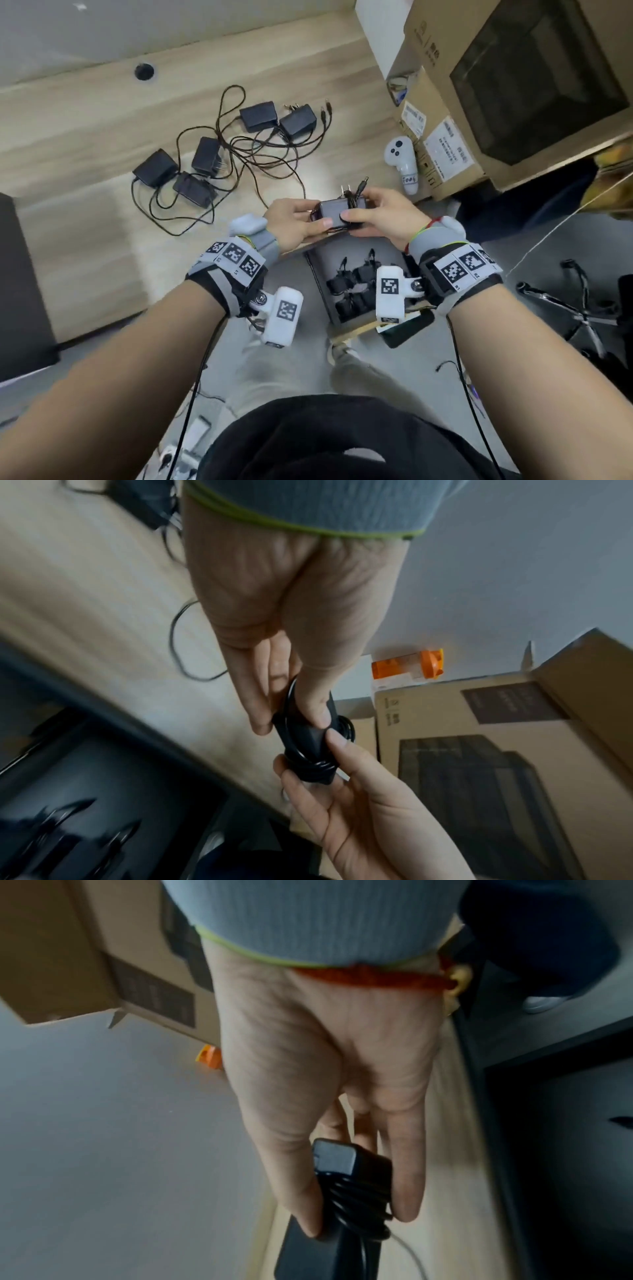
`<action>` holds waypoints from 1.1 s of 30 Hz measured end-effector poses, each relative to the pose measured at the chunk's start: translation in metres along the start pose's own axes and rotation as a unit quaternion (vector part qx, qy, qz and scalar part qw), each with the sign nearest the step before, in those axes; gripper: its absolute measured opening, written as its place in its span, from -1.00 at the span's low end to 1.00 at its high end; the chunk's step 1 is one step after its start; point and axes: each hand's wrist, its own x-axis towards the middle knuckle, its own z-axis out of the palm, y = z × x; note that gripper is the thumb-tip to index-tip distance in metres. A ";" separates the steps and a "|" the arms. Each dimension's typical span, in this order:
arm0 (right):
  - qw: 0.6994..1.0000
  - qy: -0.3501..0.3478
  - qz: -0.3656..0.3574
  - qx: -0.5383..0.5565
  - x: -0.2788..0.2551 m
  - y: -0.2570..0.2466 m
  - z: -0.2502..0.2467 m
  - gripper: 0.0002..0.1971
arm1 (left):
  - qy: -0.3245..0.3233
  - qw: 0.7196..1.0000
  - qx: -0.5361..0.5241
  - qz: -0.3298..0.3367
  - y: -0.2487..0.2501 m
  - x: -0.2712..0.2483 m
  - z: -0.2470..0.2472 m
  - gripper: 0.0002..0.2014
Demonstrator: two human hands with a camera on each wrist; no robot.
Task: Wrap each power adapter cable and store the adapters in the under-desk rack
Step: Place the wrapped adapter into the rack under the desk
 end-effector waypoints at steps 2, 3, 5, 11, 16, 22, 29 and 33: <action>0.999 -0.001 0.016 -0.036 -0.002 0.027 -0.030 -0.63 | 0.015 0.999 -0.011 -0.030 -0.026 0.004 0.033 -0.51; 0.998 -0.002 0.023 -0.060 0.000 0.037 -0.041 -0.64 | 0.020 0.999 0.000 -0.039 -0.037 0.007 0.041 -0.53; 0.994 -0.009 0.046 -0.098 0.005 0.067 -0.070 -0.67 | 0.030 0.997 0.016 -0.067 -0.068 0.015 0.069 -0.55; 0.965 0.064 0.120 -0.223 0.055 0.157 -0.113 -0.67 | 0.044 0.986 0.091 -0.131 -0.133 0.041 0.099 -0.60; 0.885 0.142 0.131 -0.423 0.093 0.209 -0.123 -0.51 | 0.077 0.969 0.189 -0.138 -0.193 0.081 0.113 -0.54; 0.837 0.169 0.128 -0.504 0.143 0.262 -0.130 -0.35 | 0.097 0.915 0.346 -0.183 -0.261 0.126 0.121 -0.17; 0.856 0.151 0.107 -0.482 0.163 0.290 -0.141 -0.47 | 0.031 0.900 0.373 -0.224 -0.288 0.158 0.137 -0.05; 0.810 0.134 0.135 -0.555 0.174 0.296 -0.137 -0.47 | 0.031 0.887 0.387 -0.249 -0.293 0.159 0.150 0.28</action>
